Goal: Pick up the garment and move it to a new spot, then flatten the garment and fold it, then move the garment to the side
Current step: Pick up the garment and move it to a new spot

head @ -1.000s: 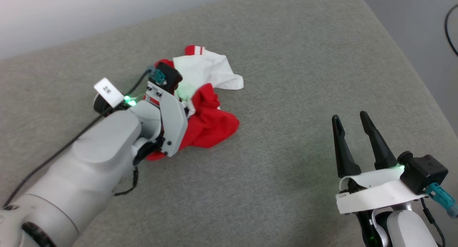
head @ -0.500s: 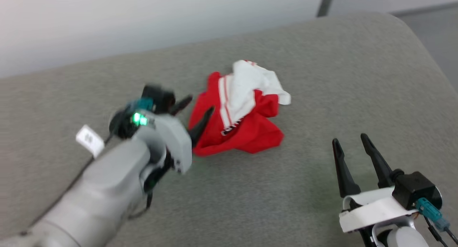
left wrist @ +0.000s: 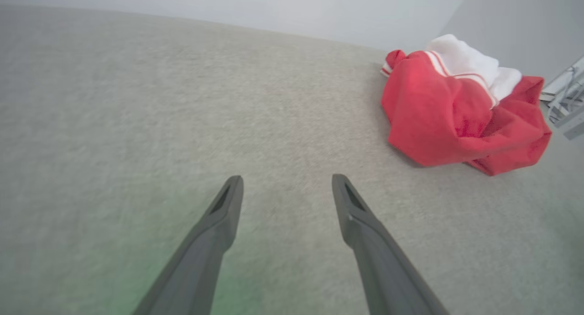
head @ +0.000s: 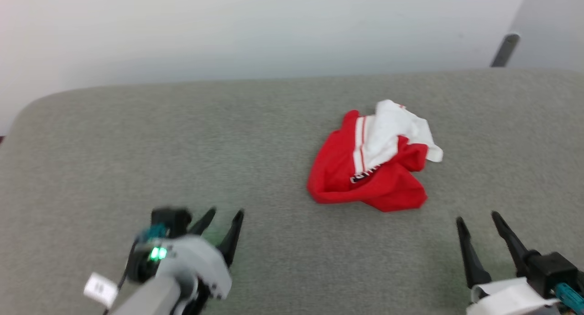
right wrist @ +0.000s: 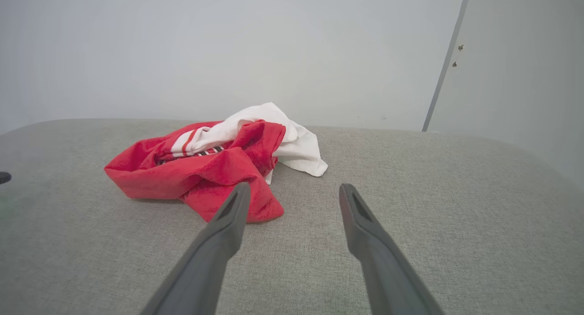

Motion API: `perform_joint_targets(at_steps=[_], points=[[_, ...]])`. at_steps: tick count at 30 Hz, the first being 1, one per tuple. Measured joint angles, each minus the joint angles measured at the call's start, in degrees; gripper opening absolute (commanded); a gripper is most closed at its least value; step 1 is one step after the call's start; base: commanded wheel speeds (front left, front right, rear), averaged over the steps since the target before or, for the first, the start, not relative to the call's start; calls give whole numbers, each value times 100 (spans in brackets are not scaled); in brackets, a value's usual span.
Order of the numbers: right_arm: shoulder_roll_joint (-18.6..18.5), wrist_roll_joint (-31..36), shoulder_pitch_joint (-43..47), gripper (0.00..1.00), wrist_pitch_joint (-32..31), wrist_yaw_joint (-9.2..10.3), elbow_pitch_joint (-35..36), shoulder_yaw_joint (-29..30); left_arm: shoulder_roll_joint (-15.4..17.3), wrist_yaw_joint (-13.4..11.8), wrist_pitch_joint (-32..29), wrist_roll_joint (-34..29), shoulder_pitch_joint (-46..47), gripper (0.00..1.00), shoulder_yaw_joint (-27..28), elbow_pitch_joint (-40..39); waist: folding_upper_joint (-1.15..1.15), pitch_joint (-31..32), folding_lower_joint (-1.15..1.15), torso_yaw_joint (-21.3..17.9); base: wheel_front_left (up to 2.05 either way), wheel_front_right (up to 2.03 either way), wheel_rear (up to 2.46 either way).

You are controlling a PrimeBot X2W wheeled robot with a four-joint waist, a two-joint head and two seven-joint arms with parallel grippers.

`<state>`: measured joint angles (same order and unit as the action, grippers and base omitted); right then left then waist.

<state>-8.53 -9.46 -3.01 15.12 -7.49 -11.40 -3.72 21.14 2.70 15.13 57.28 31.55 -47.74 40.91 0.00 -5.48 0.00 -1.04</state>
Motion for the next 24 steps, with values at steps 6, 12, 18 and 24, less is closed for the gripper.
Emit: perform_joint_targets(at_steps=[6, 12, 18, 24], points=[[-157, -63, 346, 100, 0, 0, -7, 222, -141, -255, 0, -903, -1183, 100, 1298, -736, 0, 182, 0, 354, 0, 0, 0], [-272, -105, 483, 100, 0, 0, -8, 375, -220, -531, 0, -1939, -2025, 100, 2358, -1555, 0, 427, 0, 468, 0, 0, 0], [-269, -156, 452, 100, 0, 0, 51, 505, -446, -571, 1, -2965, -2740, 100, 3415, -2657, 0, 554, 0, 363, 0, 0, 0], [-194, -303, 232, 100, 0, 0, 208, 536, -772, -311, 0, -3845, -3165, 100, 4110, -3363, 0, 597, 0, 224, 0, 0, 0]])
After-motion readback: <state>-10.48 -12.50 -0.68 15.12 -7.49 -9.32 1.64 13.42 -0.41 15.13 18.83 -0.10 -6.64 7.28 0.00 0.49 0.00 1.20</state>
